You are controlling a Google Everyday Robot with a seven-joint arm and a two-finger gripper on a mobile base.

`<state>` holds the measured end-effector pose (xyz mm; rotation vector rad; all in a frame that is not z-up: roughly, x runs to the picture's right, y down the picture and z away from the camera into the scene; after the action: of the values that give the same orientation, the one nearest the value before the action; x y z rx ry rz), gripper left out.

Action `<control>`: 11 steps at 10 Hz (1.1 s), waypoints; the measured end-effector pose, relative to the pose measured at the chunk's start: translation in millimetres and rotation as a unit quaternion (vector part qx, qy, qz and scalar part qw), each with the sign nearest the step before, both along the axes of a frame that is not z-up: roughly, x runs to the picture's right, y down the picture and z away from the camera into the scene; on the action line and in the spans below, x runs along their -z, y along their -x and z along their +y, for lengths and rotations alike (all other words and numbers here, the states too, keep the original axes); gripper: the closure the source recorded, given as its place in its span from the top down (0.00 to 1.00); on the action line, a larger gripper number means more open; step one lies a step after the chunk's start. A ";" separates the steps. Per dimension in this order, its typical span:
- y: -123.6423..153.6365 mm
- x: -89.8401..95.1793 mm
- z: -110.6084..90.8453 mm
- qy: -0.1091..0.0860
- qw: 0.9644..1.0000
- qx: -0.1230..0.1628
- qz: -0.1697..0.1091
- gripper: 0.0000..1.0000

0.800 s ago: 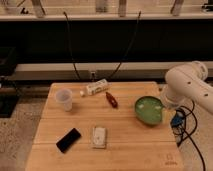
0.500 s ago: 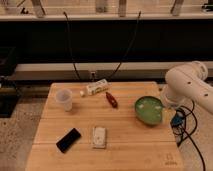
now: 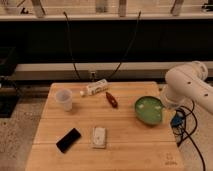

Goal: Push the ceramic bowl across the table

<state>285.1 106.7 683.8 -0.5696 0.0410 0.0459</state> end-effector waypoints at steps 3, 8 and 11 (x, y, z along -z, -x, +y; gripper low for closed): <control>0.0 0.0 0.0 0.000 1.000 0.000 0.000 0.80; -3.0 -12.2 -1.8 0.000 1.000 -0.003 0.002 0.80; -2.2 -24.0 -2.8 0.002 1.000 -0.009 0.000 0.80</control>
<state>287.3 103.9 707.8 -0.5743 0.0369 0.0632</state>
